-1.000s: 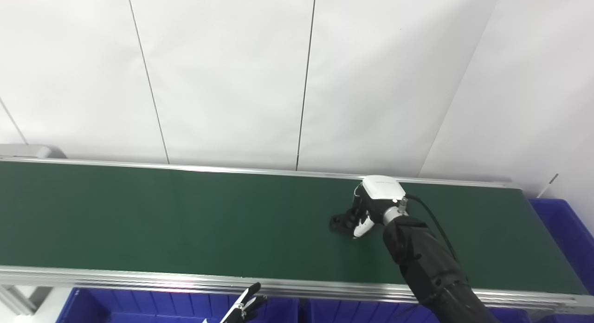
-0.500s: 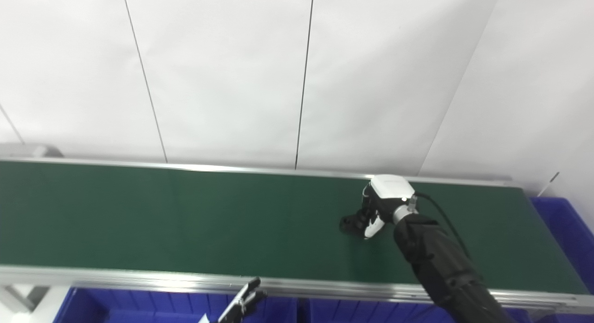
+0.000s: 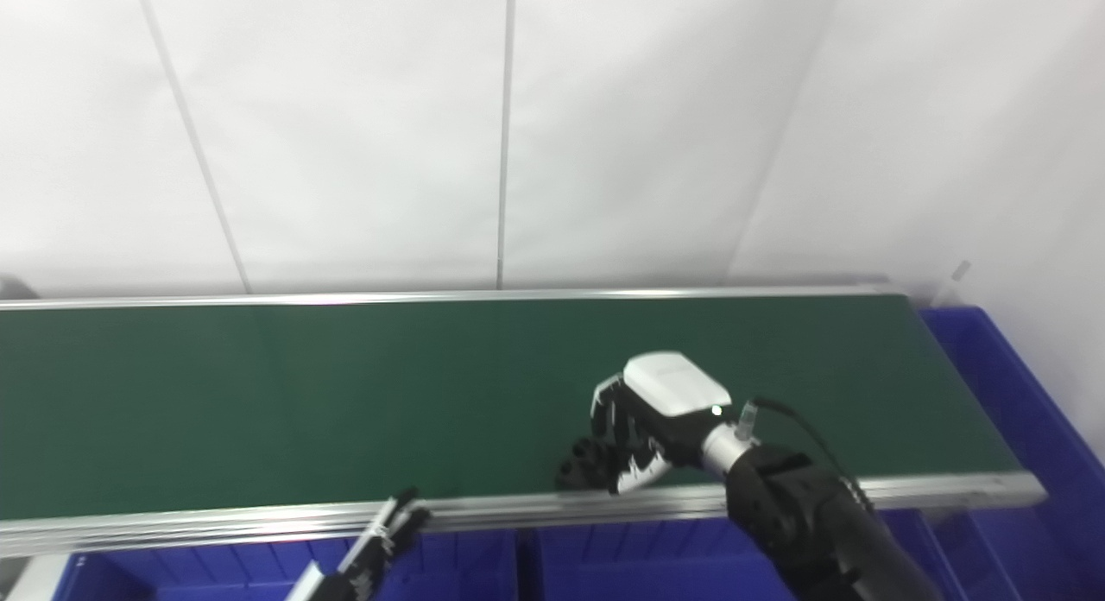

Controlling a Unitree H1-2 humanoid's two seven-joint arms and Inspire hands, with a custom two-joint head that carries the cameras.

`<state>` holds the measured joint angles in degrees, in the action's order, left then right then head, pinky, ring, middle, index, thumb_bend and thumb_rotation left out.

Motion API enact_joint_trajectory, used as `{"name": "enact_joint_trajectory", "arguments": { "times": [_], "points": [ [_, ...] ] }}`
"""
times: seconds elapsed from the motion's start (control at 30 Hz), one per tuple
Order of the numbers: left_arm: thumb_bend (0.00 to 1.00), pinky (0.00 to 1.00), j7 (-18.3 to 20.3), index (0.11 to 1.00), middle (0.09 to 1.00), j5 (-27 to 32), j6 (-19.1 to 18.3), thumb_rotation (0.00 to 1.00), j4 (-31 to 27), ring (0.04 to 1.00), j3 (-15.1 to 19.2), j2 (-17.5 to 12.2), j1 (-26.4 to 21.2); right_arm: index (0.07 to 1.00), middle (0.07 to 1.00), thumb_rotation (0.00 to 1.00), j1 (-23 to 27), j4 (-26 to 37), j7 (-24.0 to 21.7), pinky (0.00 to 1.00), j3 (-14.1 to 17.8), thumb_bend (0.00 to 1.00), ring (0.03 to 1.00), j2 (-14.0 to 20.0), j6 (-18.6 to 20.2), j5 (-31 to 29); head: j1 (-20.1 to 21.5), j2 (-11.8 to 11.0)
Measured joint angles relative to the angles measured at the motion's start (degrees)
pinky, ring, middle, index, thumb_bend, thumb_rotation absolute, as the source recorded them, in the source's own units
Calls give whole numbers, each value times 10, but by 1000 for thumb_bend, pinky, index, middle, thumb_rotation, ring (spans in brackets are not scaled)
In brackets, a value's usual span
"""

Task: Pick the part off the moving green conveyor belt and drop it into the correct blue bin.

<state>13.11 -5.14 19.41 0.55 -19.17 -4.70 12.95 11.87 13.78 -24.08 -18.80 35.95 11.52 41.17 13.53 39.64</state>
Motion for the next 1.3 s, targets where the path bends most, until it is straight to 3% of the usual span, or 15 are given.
{"name": "enact_joint_trajectory", "arguments": {
  "times": [0.1,0.17,0.4,0.9,0.93,0.97,1.03,1.1,1.17,1.3],
  "points": [
    [969,950,3,982,928,5,-4,772,-4,949,6,-6,1,496,483,0,-29,46,-22,266,26,518,418,6,13,-3,11,9],
    [967,946,5,981,925,12,-12,770,-9,947,11,-10,0,524,451,0,-46,67,-32,271,36,514,390,6,15,-3,32,25],
    [988,947,15,974,919,28,-48,772,-40,951,18,-22,-1,532,445,0,-94,120,-74,291,58,513,382,7,20,-1,50,43],
    [1000,940,22,973,912,35,-85,784,-65,952,19,-25,-1,543,446,0,-154,95,-87,289,59,511,380,-17,21,41,45,59],
    [1000,935,22,973,912,34,-86,787,-65,950,19,-24,-1,515,532,93,-155,93,-84,367,59,516,463,-20,20,44,42,57],
    [1000,933,22,973,912,33,-86,788,-65,949,19,-24,-1,506,561,125,-155,89,-79,394,59,518,491,-22,20,47,41,57],
    [1000,925,22,973,912,33,-86,785,-65,946,18,-23,-2,679,720,451,-155,86,-78,546,59,813,665,-20,20,50,35,56],
    [1000,923,22,972,911,31,-86,783,-65,943,18,-22,-2,732,760,599,-155,86,-79,566,59,928,695,-18,18,48,32,55],
    [1000,924,21,971,911,26,-86,778,-65,942,17,-21,-1,767,780,703,-156,86,-74,572,60,990,708,-17,12,39,19,54],
    [991,925,21,970,914,23,-84,775,-59,939,16,-17,-2,799,804,791,-162,86,-53,605,63,1000,744,-23,4,28,-3,48]
  ]
}}
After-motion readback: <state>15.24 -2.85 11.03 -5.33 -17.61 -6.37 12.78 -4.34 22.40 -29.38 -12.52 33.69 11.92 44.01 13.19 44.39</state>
